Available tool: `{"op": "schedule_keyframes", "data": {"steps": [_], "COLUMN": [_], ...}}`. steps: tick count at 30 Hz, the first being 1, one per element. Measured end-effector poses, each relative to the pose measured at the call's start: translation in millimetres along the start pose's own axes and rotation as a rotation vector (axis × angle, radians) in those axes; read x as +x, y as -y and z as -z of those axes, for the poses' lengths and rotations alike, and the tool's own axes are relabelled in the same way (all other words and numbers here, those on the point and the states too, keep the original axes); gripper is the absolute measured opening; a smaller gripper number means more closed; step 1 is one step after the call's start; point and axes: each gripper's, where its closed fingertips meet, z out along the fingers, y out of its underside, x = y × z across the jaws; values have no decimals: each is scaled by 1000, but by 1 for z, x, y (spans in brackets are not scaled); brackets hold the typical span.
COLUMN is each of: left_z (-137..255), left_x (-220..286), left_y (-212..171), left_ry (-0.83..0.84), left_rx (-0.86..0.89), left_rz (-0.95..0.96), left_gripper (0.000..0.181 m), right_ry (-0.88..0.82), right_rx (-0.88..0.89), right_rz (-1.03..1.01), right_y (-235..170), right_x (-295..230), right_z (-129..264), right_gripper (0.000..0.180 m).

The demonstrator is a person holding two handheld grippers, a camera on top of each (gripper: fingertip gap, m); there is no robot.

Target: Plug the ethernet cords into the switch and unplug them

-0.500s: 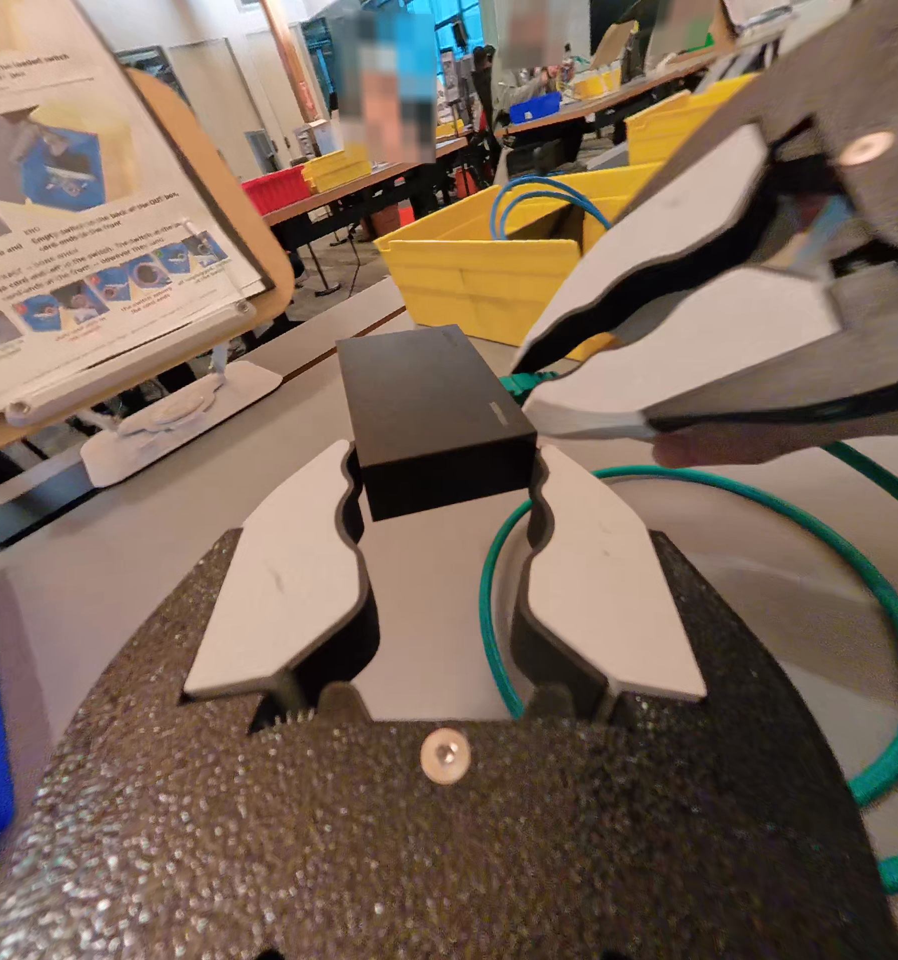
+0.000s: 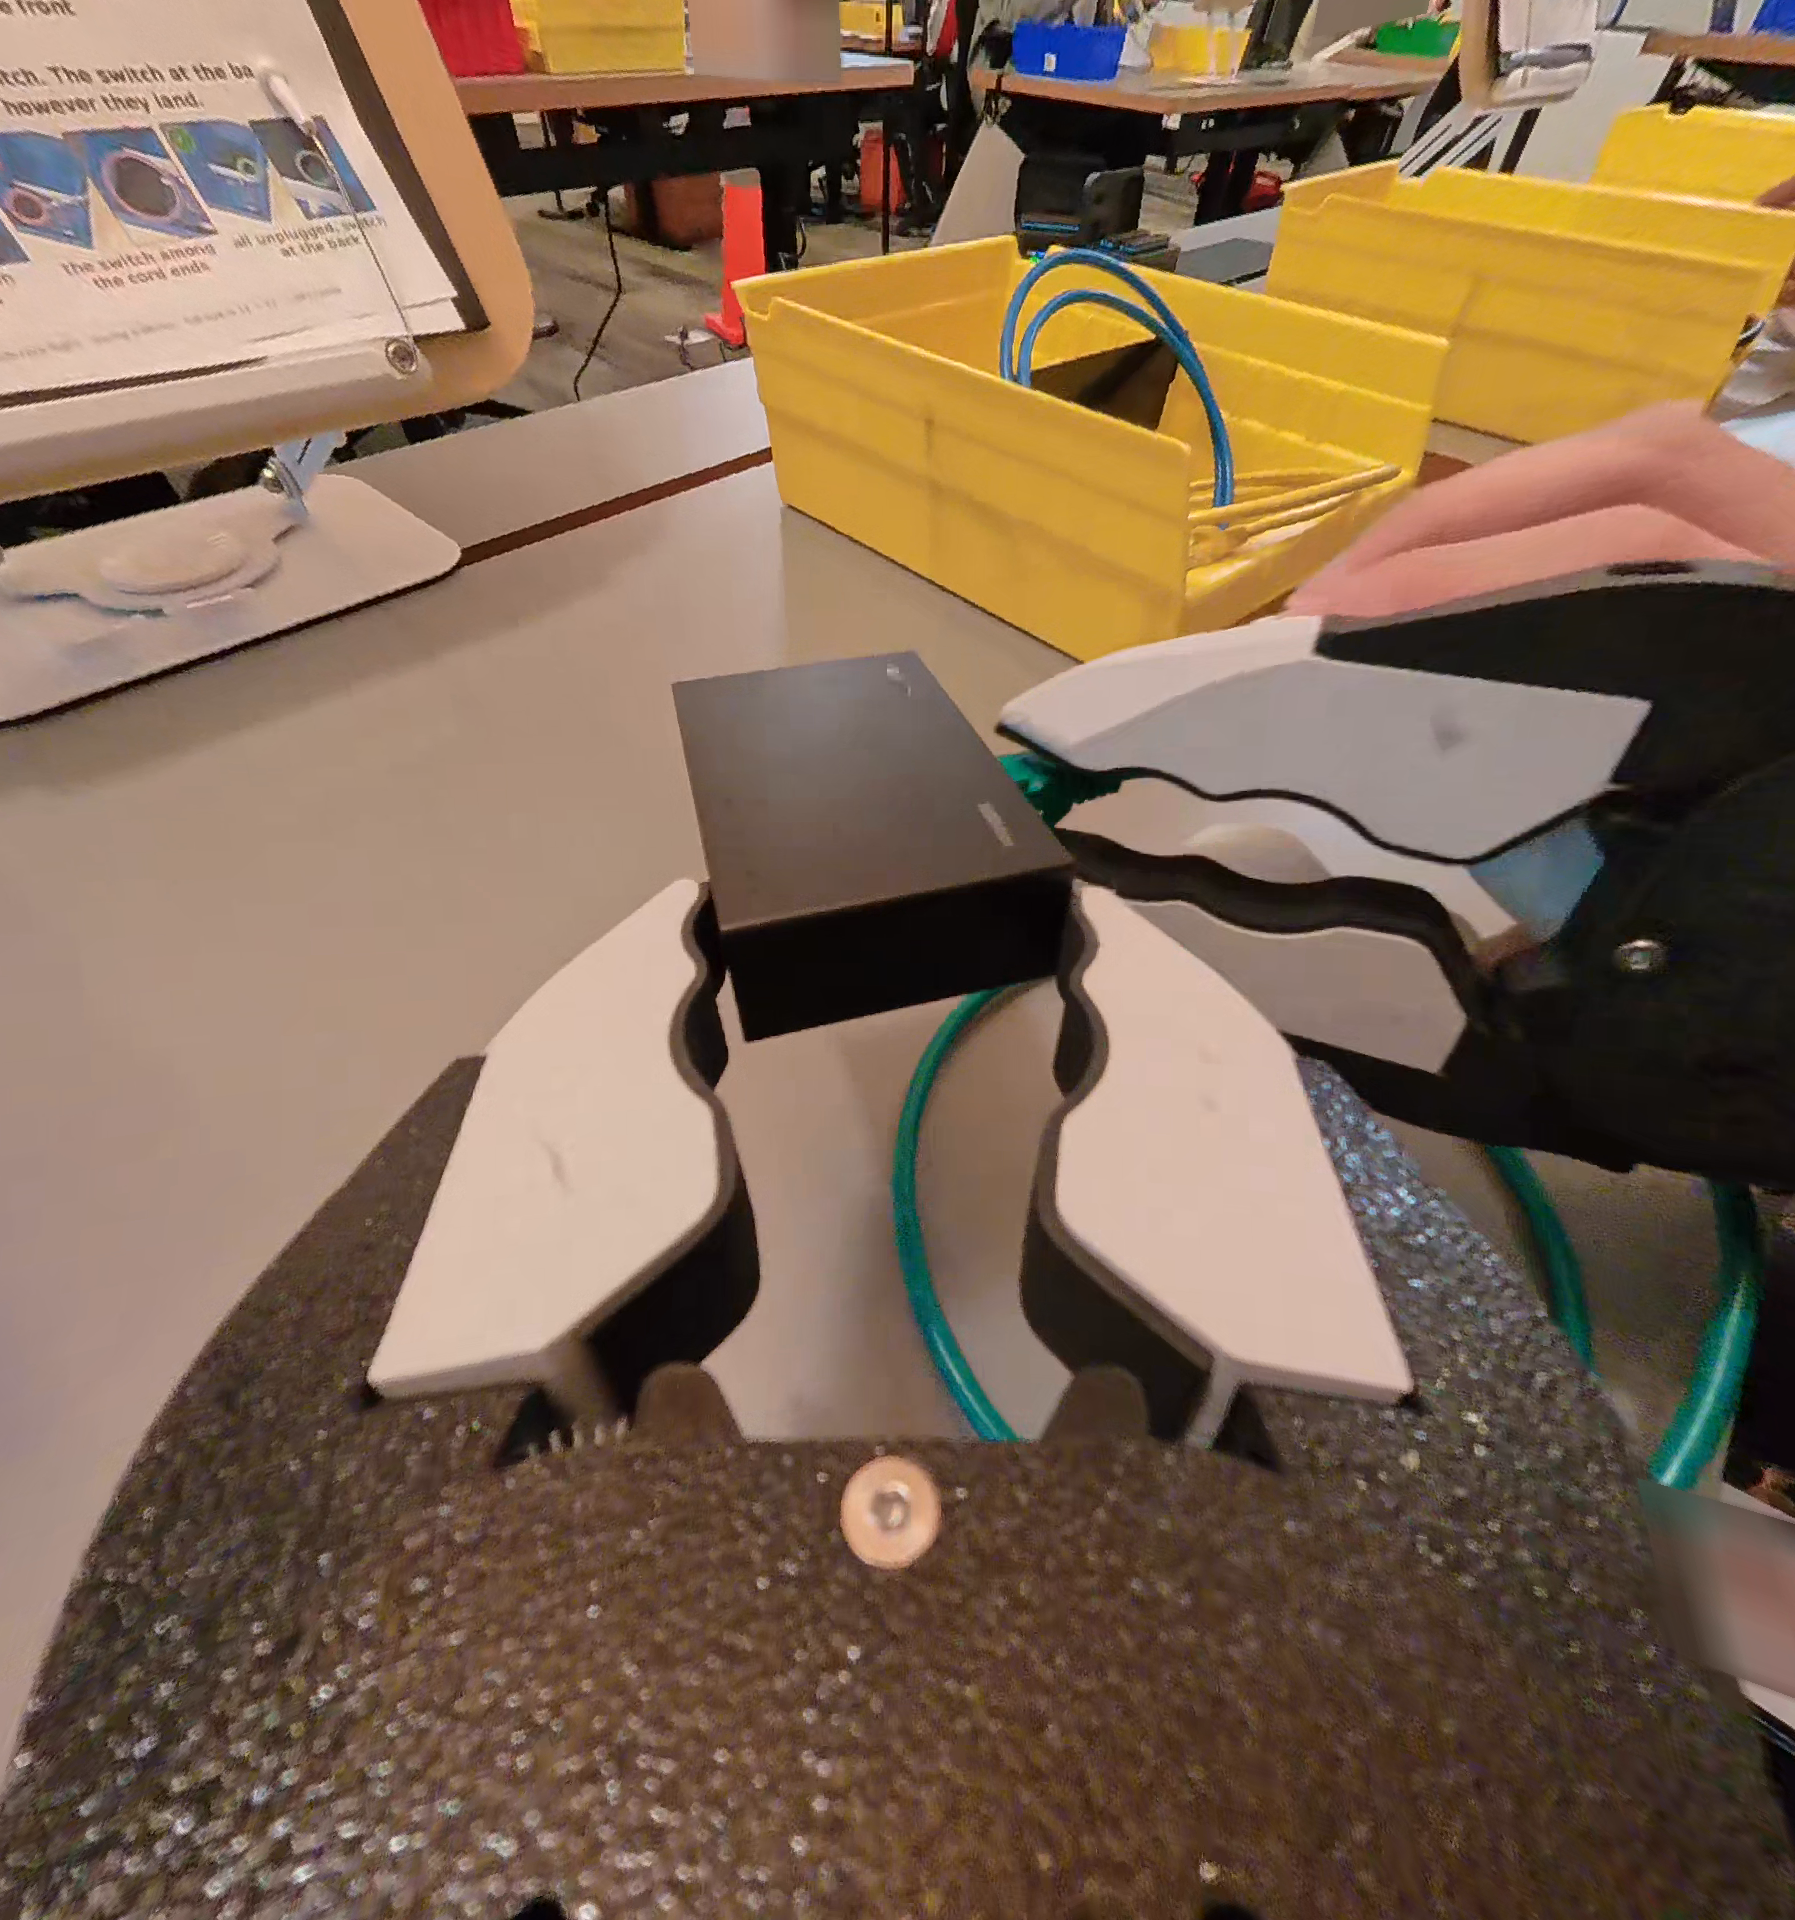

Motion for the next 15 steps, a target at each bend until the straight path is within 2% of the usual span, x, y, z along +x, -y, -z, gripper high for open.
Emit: {"op": "schedule_keyframes", "data": {"steps": [4,7,15], "left_z": [-1,0,1], "left_x": [0,0,-3], "left_y": [-3,-3,-4], "left_ry": [21,28,69], "left_rx": [-20,-31,-59], "left_rz": [-11,-5,-5], "left_gripper": [61,61,61], "right_ry": [-28,-27,-71], "right_rx": [30,19,-42], "right_rz": [90,89,90], "right_y": [2,3,7], "right_x": [0,-5,-5], "right_z": [-2,-2,-4], "right_gripper": [23,14,19]}}
